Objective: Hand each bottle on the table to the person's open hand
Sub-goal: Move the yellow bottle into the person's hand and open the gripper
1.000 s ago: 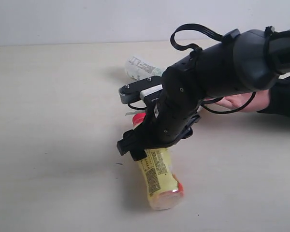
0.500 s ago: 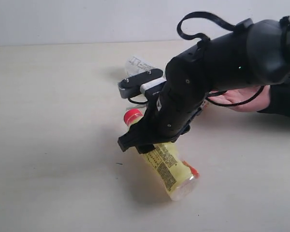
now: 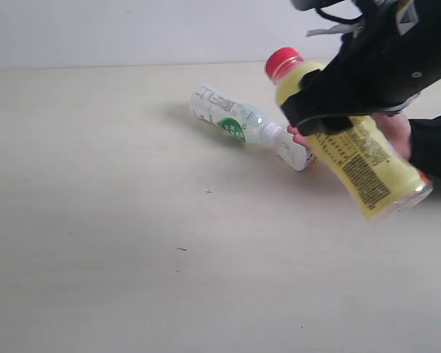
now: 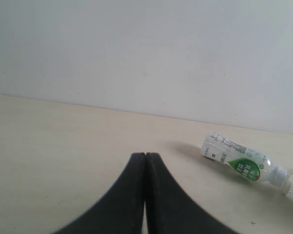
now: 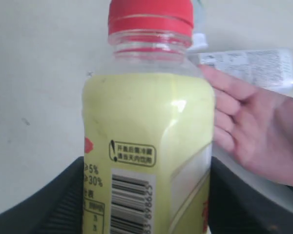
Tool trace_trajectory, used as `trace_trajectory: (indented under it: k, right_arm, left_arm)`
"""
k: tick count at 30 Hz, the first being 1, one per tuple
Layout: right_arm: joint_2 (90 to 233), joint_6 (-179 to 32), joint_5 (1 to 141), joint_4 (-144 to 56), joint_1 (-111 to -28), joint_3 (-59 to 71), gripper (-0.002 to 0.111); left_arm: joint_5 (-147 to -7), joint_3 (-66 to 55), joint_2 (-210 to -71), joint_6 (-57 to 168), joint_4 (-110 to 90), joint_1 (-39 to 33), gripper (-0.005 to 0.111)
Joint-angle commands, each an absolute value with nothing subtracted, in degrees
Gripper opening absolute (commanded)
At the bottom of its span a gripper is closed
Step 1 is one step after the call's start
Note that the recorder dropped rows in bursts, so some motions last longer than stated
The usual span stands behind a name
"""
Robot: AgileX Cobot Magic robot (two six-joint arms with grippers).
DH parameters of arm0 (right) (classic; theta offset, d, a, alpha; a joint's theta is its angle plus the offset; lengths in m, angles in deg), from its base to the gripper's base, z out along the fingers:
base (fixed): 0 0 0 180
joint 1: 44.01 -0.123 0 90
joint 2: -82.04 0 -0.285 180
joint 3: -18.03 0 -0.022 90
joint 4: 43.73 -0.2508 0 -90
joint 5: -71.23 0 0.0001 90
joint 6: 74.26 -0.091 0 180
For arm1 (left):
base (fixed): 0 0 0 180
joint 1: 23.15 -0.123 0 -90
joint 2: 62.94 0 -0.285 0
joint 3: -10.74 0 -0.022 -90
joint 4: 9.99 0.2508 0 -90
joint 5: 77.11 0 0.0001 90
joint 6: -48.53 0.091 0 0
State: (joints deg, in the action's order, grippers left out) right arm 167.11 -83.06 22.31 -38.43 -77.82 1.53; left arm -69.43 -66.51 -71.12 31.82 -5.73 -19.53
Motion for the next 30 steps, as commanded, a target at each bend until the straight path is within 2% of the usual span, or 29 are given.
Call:
trace_trajectory:
  k: [1,11,22,30]
  right_arm:
    - [166.93,-80.43,21.47,-37.59,-70.22,1.93,0.0]
    - [172.94,-78.33,10.97,-40.82,-60.16,12.26,0.0]
    - [183.1,-81.39,11.3,-42.77,-59.87,17.44,0.0]
    - [187.36,-81.95,17.81,-42.37,-59.87,17.44,0.0]
  left_arm:
    - [-69.39,-66.48,-70.73,31.79,-5.46,-19.15,0.002]
    - [-69.39,-66.48,-70.73,31.79,-5.46,-19.15,0.002]
    - [-69.39,-66.48,-70.73,31.79,-5.46,-19.15,0.002]
    - [-69.39,-66.48,-70.73,31.79,-5.46,-19.15,0.002]
